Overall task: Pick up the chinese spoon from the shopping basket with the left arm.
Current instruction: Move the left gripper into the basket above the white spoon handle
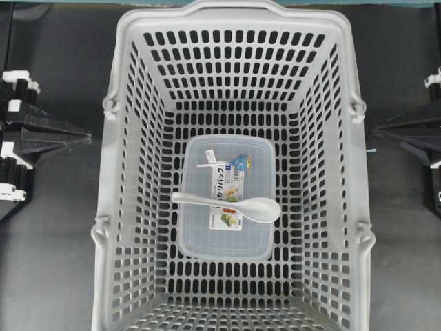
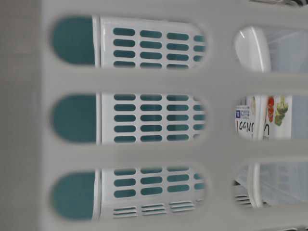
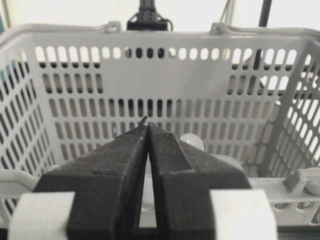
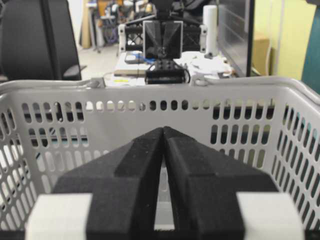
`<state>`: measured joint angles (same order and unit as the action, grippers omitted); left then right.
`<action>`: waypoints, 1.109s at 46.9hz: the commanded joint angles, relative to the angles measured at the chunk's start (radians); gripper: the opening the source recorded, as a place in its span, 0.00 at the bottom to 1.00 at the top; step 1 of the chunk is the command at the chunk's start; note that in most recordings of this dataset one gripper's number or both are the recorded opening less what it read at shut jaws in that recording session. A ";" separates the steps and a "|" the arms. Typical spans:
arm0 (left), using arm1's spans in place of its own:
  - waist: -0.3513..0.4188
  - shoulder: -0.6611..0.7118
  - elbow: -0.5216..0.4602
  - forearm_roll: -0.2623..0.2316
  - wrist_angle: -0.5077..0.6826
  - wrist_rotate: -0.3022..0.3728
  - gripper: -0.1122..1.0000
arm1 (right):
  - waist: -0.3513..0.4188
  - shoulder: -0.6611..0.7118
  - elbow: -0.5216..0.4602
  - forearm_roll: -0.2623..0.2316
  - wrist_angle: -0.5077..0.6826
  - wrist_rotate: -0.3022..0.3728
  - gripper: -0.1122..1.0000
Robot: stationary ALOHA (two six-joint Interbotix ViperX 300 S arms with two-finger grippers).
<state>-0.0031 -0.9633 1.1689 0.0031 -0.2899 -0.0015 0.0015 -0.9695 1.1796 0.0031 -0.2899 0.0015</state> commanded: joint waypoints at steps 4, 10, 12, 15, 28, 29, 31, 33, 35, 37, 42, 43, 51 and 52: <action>-0.012 0.029 -0.107 0.040 0.094 -0.020 0.12 | -0.005 0.011 -0.009 0.005 -0.006 0.005 0.10; -0.031 0.075 -0.207 0.040 0.250 -0.028 0.10 | -0.005 0.011 -0.008 0.006 -0.002 0.006 0.10; -0.041 0.095 -0.247 0.040 0.316 -0.025 0.10 | -0.006 0.011 -0.008 0.006 -0.002 0.008 0.10; -0.054 0.129 -0.291 0.041 0.390 -0.023 0.10 | -0.005 0.012 -0.008 0.006 0.006 0.020 0.10; -0.092 0.328 -0.483 0.040 0.632 -0.023 0.10 | -0.006 0.017 -0.012 0.008 0.124 0.120 0.10; -0.095 0.353 -0.505 0.040 0.657 -0.023 0.10 | -0.005 0.017 -0.012 0.006 0.124 0.121 0.10; -0.101 0.385 -0.534 0.040 0.686 -0.023 0.10 | -0.006 0.017 -0.014 0.008 0.123 0.123 0.10; -0.106 0.419 -0.561 0.040 0.716 -0.023 0.10 | -0.006 0.015 -0.014 0.008 0.121 0.124 0.10; -0.109 0.451 -0.589 0.040 0.749 -0.025 0.10 | -0.005 0.014 -0.014 0.006 0.121 0.124 0.11; -0.110 0.491 -0.621 0.040 0.782 -0.031 0.10 | -0.003 0.014 -0.015 0.008 0.123 0.124 0.14; -0.114 0.561 -0.684 0.040 0.838 -0.032 0.10 | 0.002 0.012 -0.015 0.006 0.123 0.120 0.24; -0.114 0.575 -0.695 0.040 0.847 -0.031 0.10 | 0.003 0.012 -0.015 0.006 0.121 0.120 0.28; -0.114 0.680 -0.793 0.040 0.950 -0.035 0.10 | 0.014 0.012 -0.018 0.006 0.121 0.115 0.65; -0.115 0.692 -0.804 0.040 0.959 -0.035 0.10 | 0.017 0.011 -0.018 0.006 0.121 0.114 0.68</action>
<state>-0.1150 -0.3022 0.4310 0.0399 0.6320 -0.0337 0.0092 -0.9618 1.1812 0.0077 -0.1626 0.1181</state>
